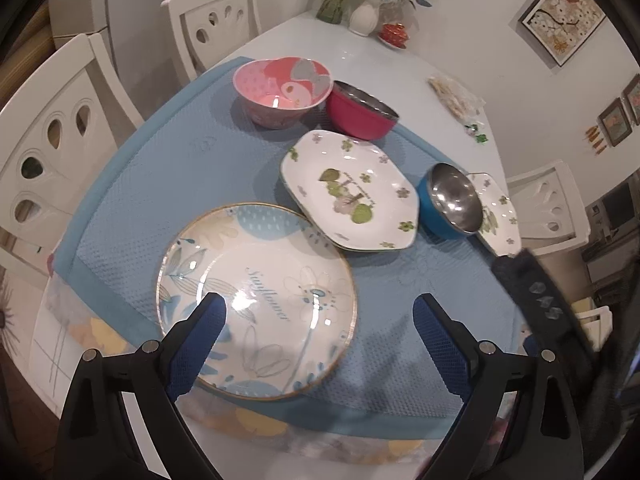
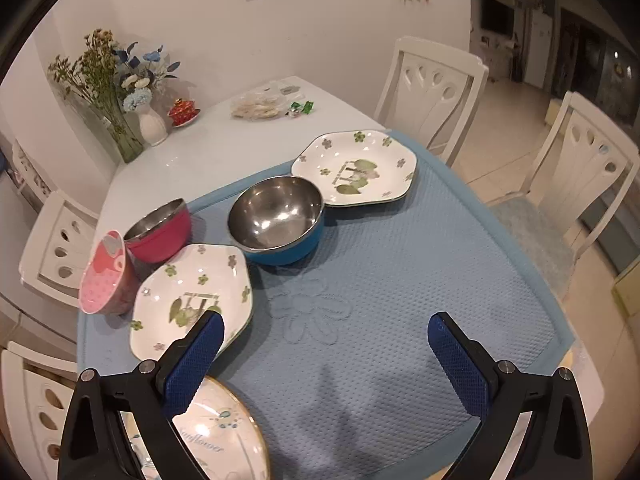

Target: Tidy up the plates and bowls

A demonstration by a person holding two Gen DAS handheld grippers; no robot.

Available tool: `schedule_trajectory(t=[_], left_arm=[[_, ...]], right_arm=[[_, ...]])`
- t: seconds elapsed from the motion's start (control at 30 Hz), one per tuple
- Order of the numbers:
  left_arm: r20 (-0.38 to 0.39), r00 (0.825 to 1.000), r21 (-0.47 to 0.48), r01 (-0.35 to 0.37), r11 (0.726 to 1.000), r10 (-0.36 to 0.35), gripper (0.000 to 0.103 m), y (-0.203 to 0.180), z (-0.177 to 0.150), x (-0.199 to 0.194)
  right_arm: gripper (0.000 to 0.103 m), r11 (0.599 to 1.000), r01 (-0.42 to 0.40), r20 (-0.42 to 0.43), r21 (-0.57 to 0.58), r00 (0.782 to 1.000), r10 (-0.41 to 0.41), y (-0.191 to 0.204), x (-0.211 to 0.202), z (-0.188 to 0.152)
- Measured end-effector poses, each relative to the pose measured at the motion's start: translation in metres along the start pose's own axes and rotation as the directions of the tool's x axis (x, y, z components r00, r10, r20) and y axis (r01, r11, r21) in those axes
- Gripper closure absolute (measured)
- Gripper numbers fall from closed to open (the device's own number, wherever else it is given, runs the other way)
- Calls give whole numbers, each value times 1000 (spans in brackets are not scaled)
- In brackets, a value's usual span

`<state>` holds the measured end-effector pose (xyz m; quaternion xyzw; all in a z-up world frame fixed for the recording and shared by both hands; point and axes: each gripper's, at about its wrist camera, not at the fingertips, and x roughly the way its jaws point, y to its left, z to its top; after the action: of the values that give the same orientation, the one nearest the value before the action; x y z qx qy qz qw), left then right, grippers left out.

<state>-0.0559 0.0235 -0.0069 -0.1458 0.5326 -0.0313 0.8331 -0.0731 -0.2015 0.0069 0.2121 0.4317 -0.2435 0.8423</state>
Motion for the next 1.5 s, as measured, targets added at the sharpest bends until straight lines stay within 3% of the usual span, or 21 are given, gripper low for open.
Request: schedule_trajectory(t=[0.13,0.27,0.4,0.63,0.83,1.1,1.5], left_arm=[[2,998,16,-65,998,65,9,21,10,12],[11,980,73,-197,978,197,9,66,18,27],[-27,969,117,-242,963,247,9,97,11,43],[-80,979,122,-178,976,189,9,108,4,63],[-78,979,173,-170,970,186,9,105,2,74],[-149,983,242,-70,968,108,11,123,12,91],[-127,991,335,9,942,35,12,132,18,79]], right_arm=[[1,997,-77,-49,-15,996,76,0,7,0],[1,978,-160,-106,-131,984,146,0,13,-8],[1,940,-238,-159,-243,966,204,1,20,-23],[1,879,-354,-259,-318,925,278,16,41,-50],[1,852,-388,-330,-351,903,275,29,66,-69],[1,877,-348,-365,-331,904,222,37,77,-93],[2,906,-251,-309,-340,940,144,57,64,-120]])
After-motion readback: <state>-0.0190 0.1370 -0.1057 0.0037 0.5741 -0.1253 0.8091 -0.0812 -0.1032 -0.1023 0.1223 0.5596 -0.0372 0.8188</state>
